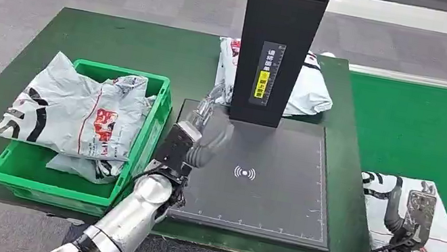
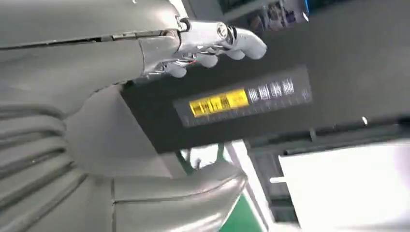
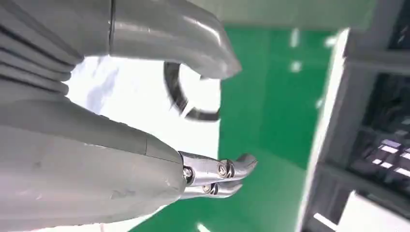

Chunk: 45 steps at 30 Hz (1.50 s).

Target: Moved the parcel from conveyor to table for the left to box.

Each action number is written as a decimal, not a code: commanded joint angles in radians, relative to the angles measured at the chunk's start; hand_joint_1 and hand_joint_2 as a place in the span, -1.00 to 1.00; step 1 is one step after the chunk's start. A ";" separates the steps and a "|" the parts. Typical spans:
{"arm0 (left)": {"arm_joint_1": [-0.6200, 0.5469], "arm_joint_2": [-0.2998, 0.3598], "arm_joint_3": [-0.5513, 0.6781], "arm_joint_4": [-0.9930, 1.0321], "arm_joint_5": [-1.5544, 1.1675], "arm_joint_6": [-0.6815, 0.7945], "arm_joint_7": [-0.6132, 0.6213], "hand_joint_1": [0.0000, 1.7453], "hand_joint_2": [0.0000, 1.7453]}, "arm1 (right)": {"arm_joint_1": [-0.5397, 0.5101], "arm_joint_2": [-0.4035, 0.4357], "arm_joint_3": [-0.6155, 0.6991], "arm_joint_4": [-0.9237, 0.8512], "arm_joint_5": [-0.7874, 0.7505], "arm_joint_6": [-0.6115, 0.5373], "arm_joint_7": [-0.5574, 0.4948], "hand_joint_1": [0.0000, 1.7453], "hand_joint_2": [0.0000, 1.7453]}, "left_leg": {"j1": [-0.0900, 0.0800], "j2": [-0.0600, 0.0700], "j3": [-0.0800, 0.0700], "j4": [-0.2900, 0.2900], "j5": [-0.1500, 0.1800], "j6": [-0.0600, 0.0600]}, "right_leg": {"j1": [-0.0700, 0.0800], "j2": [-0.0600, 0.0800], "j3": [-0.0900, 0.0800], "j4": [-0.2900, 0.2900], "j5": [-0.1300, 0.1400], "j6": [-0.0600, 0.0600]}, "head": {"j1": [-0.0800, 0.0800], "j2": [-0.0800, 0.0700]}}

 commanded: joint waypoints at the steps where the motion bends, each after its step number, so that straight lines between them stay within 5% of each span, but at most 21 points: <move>1: -0.042 0.005 -0.268 0.230 0.156 0.086 0.048 -1.00 1.00 | -0.097 -0.092 -0.204 0.332 0.151 -0.050 0.121 -1.00 1.00 | 0.000 -0.001 0.004 -0.002 0.000 0.000 | 0.000 -0.002 0.005 -0.003 -0.001 -0.001 | 0.000 0.000; 8: -0.012 0.040 -0.204 0.332 0.201 0.163 -0.022 -1.00 1.00 | -0.088 -0.140 -0.072 0.404 0.397 0.046 0.376 -1.00 1.00 | 0.001 0.002 0.006 -0.003 -0.002 0.000 | 0.001 0.001 0.005 -0.003 0.000 -0.001 | 0.000 0.000; 12: -0.009 0.059 -0.149 0.332 0.229 0.176 -0.035 -1.00 1.00 | -0.107 -0.137 0.030 0.413 0.503 0.263 0.407 -1.00 1.00 | 0.000 0.005 0.004 -0.002 -0.002 0.000 | 0.001 0.004 0.003 -0.002 0.000 -0.001 | 0.000 0.000; 16: -0.013 0.063 -0.142 0.335 0.231 0.171 -0.038 -1.00 1.00 | -0.108 -0.131 0.033 0.410 0.507 0.298 0.411 -1.00 1.00 | 0.002 0.004 0.004 -0.002 -0.001 0.000 | 0.002 0.003 0.003 -0.003 0.000 -0.001 | 0.000 0.000; 17: -0.015 0.065 -0.134 0.337 0.233 0.173 -0.041 -1.00 1.00 | -0.109 -0.134 0.069 0.410 0.534 0.382 0.388 1.00 1.00 | 0.002 0.005 0.005 -0.003 -0.001 0.000 | 0.002 0.003 0.005 -0.004 0.001 -0.001 | 0.000 0.000; 20: -0.027 0.075 -0.118 0.348 0.249 0.140 -0.036 -1.00 1.00 | -0.118 -0.101 0.115 0.401 0.564 0.470 0.332 1.00 1.00 | 0.003 0.005 0.004 -0.002 -0.002 0.001 | 0.003 0.003 0.004 -0.003 0.001 -0.001 | 0.000 0.000; 27: -0.041 0.093 -0.086 0.358 0.264 0.152 -0.035 -1.00 1.00 | -0.166 0.060 0.126 0.356 0.548 0.426 0.256 1.00 1.00 | 0.005 0.018 0.008 -0.004 -0.002 -0.001 | 0.005 0.015 0.005 -0.005 0.004 -0.002 | 0.000 0.000; 31: -0.043 0.094 -0.084 0.358 0.265 0.150 -0.034 -1.00 1.00 | -0.167 0.058 0.127 0.357 0.548 0.427 0.257 1.00 1.00 | 0.004 0.022 0.002 -0.001 -0.005 -0.002 | 0.006 0.020 0.005 -0.002 0.003 -0.003 | 0.000 0.000; 36: -0.051 0.104 -0.045 0.323 0.275 0.189 -0.041 -1.00 1.00 | -0.171 0.145 0.087 0.271 0.453 0.384 0.081 1.00 1.00 | 0.007 0.033 0.007 -0.004 -0.007 -0.007 | 0.009 0.032 0.007 -0.004 0.006 -0.006 | 0.000 0.000; 45: -0.051 0.103 -0.044 0.324 0.273 0.190 -0.041 -1.00 1.00 | -0.167 0.141 0.091 0.262 0.451 0.382 0.088 1.00 1.00 | 0.013 0.049 0.010 -0.006 -0.009 -0.012 | 0.012 0.048 0.002 -0.002 0.010 -0.017 | 0.000 0.000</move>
